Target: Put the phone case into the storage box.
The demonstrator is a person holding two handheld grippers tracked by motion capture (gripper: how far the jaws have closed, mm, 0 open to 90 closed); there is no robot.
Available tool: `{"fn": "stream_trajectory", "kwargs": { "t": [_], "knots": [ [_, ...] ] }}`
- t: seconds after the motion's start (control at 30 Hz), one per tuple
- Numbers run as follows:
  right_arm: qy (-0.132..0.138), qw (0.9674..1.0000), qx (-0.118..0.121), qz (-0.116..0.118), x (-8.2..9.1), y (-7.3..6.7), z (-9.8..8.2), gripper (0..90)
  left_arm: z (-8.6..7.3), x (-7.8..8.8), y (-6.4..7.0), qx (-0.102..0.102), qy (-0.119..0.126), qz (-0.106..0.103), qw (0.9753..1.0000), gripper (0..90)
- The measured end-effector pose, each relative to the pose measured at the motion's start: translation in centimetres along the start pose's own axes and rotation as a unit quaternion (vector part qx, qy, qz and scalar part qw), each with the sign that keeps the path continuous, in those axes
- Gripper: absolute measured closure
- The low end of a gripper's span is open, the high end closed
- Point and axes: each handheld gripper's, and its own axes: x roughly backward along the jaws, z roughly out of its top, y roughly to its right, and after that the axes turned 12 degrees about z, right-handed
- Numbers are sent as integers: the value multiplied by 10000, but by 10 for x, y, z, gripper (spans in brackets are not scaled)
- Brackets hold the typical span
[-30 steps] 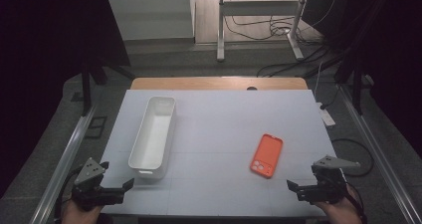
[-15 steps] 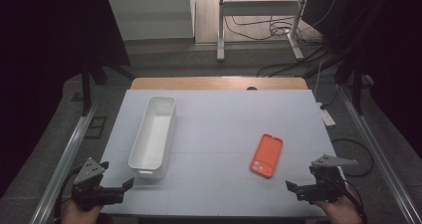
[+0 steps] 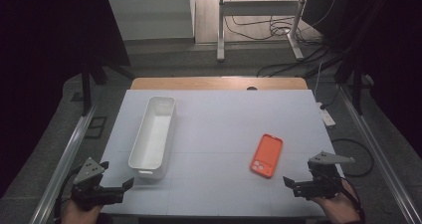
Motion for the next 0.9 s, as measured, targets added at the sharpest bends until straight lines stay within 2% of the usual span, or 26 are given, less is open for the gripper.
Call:
{"fn": "stream_trajectory", "kwargs": {
  "t": [0.27, 0.6, 0.77, 0.9],
  "knots": [
    [-76, 9999, 24, -60, -5, 1, 4, 0, 0, 0, 0, -1, -6, 1, 10000, 4],
    [-171, 9998, 132, 49, -14, 2, 10, 0, 0, 0, 0, -2, -2, -7, 10000, 4],
    [-217, 9995, 232, 42, -19, 1, 14, 0, 0, 0, 0, -13, -5, -6, 10000, 4],
    [-195, 9996, 213, 30, -23, 2, 18, 0, 0, 0, 0, -14, -7, -7, 10000, 4]
  ]
}}
